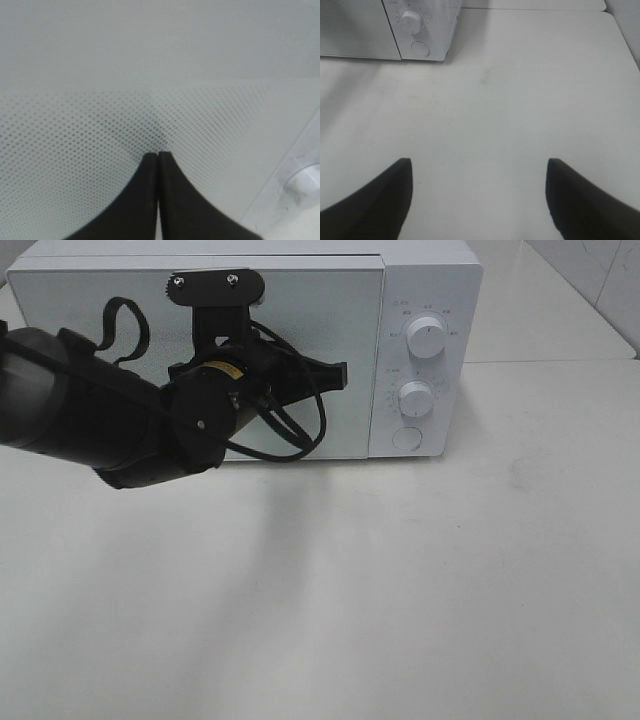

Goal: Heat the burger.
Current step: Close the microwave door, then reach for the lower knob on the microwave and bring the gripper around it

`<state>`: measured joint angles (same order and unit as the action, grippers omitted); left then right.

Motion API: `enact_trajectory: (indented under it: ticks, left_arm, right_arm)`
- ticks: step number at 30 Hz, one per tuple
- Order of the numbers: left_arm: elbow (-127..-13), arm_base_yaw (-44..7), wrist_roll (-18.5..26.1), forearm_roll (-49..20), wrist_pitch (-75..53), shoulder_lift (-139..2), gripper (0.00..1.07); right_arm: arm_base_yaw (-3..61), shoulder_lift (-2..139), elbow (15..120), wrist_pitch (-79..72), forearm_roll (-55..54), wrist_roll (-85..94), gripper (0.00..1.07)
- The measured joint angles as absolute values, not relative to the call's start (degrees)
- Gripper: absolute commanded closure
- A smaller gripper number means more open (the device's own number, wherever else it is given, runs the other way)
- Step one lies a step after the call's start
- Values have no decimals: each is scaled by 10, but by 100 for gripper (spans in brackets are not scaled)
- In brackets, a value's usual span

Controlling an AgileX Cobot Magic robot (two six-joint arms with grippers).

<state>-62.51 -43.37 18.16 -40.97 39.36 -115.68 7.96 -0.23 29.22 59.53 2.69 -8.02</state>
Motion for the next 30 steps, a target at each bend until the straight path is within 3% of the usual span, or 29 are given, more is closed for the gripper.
enact_trajectory:
  ticks: [12, 15, 17, 23, 29, 30]
  left_arm:
    - [-655, -437, 206, -414, 348, -1169, 107]
    - [-657, -437, 221, -423, 327, -1159, 107]
    - [-647, -437, 255, -429, 319, -1138, 107]
    - [-604, -442, 274, -435, 308, -1106, 107]
    - [-540, -448, 278, -435, 183, -1052, 106]
    - [-536, -446, 278, -435, 152, -1046, 100]
  right_arm:
    - [80, -2, 292, 595, 27, -80, 35]
    - [80, -2, 292, 595, 27, -80, 35]
    - [80, -2, 292, 595, 27, -80, 35]
    - [80, -2, 292, 595, 27, -80, 35]
    - [80, -2, 292, 595, 27, -80, 35]
    - [80, -2, 292, 595, 27, -80, 35]
